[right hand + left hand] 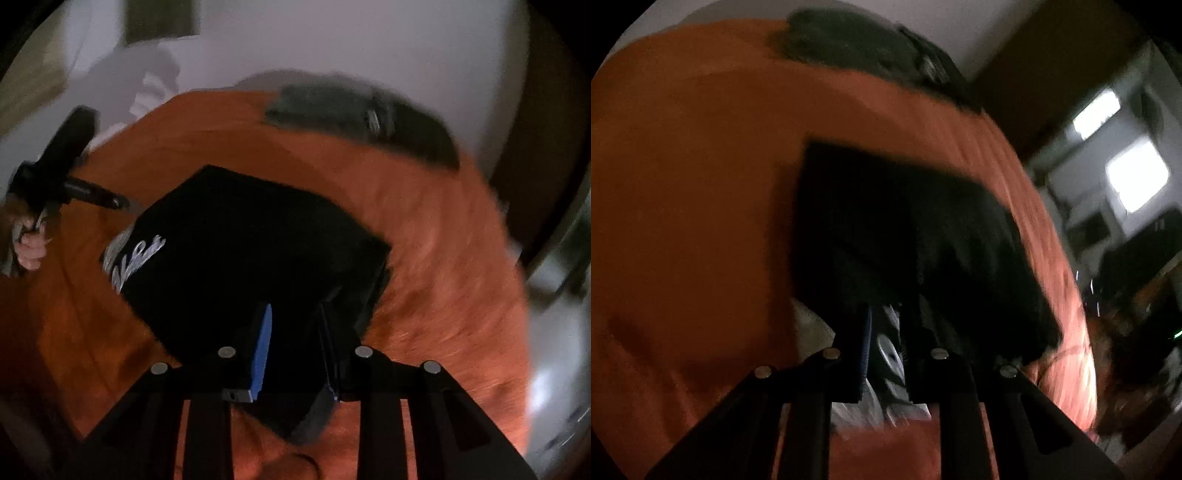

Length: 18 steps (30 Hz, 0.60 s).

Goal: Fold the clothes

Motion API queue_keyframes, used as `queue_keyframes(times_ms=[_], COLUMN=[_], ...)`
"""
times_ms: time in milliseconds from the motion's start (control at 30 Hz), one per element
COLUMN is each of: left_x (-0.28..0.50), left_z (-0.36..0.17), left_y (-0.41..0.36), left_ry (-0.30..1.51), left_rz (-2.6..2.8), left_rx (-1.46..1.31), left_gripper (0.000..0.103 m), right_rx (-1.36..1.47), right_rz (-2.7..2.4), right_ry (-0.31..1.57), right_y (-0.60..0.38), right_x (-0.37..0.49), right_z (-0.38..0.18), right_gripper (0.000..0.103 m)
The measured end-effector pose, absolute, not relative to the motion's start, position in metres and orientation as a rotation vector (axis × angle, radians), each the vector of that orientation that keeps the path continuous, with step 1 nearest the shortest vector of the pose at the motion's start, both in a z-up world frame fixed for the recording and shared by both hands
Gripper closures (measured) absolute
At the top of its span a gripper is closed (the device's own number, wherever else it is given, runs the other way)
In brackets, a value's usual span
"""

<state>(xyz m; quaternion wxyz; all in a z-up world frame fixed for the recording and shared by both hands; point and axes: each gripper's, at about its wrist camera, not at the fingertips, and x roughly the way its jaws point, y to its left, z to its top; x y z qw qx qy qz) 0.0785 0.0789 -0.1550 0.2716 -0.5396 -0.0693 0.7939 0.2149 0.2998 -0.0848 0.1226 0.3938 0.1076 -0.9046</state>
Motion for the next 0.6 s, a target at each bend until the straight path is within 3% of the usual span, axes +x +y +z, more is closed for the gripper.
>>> queue_keyframes(times_ms=[167,267,400,433,467,500,533,600], left_x=[0.092,0.084,0.082,0.082,0.083,0.084,0.084,0.088], left_z=[-0.151,-0.153,-0.167,-0.172,-0.179,-0.186,-0.192,-0.203], left_y=[0.076,0.074,0.09,0.095,0.099,0.099,0.095,0.072], left_ry=[-0.178,-0.187,-0.166,-0.153,-0.13,-0.109,-0.123,-0.262], left_rz=[2.152,2.181,2.193,2.192,2.193,2.206,2.213,2.207], left_rx=[-1.442,-1.445,-1.423,-1.418,-1.428,-1.462,-1.495,-1.543], left_gripper=[0.087,0.086,0.084,0.083,0.082,0.082,0.082,0.082], right_rx=[1.064,1.103,1.161,1.176,1.166,1.178,1.248,1.399], right_rz=[-2.592,-2.567,-2.554,-2.542,-2.533,-2.529,-2.533,-2.536], right_ry=[-0.031,-0.095,-0.104,-0.116,-0.102,-0.053,-0.074,-0.128], right_y=[0.333,0.335,0.299,0.287,0.278,0.266,0.269,0.277], right_x=[0.233,0.221,0.193,0.185,0.181,0.18,0.181,0.181], right_z=[-0.026,-0.049,-0.115,-0.133,-0.142,-0.153,-0.163,-0.183], right_gripper=[0.074,0.05,0.05,0.052,0.062,0.088,0.103,0.103])
